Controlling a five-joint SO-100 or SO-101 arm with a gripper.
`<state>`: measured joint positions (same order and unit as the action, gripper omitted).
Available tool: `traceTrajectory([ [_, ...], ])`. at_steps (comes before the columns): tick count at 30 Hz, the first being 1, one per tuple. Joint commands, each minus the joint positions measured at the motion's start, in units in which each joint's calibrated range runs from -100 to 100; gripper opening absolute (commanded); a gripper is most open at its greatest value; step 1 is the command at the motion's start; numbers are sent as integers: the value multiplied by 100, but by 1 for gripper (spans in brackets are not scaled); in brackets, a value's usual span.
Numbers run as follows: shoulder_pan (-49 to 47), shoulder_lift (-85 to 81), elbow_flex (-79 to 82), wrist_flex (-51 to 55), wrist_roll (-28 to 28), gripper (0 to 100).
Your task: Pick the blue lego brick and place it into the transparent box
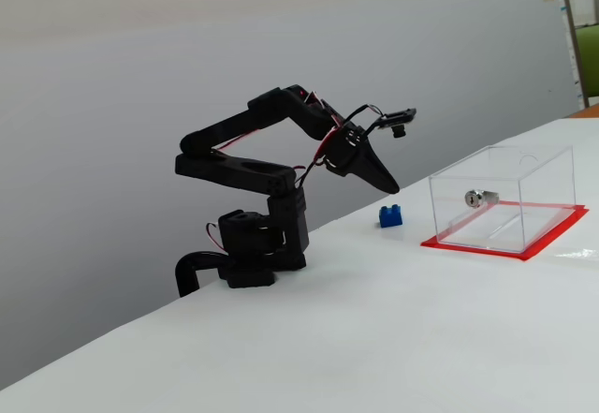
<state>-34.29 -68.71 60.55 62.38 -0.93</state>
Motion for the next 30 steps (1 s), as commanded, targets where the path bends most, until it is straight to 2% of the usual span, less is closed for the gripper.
traceTrajectory([
  [1, -855, 28, -87, -15, 46, 2],
  [7, -2393, 28, 139, -15, 15, 2],
  [15, -3776, 36, 184, -24, 9, 2],
  [23, -4693, 418, 75, -59, -6, 2],
  [30, -5299, 1614, -377, -1156, -6, 2],
])
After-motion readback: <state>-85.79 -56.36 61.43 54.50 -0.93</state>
